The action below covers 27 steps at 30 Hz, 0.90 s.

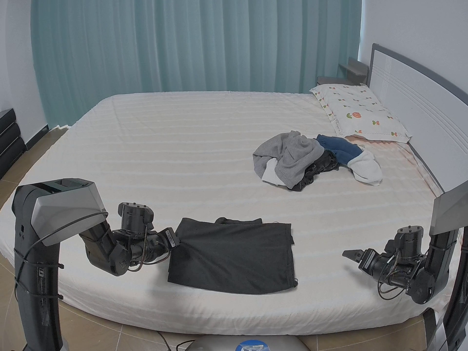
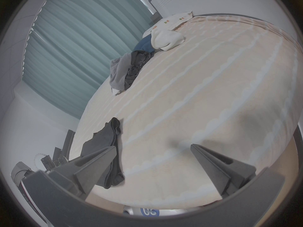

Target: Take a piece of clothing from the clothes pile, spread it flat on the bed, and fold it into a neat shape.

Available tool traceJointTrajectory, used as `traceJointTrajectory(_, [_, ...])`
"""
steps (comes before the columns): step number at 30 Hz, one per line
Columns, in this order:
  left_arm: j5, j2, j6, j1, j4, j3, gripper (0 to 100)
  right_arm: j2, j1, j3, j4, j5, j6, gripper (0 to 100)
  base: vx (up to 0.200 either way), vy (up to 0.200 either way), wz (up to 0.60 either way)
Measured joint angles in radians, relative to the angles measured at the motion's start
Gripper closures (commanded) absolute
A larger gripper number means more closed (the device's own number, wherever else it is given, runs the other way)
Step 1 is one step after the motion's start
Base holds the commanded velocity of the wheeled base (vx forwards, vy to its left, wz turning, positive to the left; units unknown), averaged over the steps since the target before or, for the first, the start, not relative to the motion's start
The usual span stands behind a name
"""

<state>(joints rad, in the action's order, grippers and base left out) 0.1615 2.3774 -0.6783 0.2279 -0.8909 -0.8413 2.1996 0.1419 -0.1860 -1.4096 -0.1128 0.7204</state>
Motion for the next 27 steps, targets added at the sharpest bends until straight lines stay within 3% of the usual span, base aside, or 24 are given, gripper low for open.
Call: traceJointTrajectory(27, [-0.028,-0.059,-0.13,-0.001,-0.003,0.091,100,-0.017,0.147,-0.111,0.038,0.056,0.012,0,0.0,0.2,0.0])
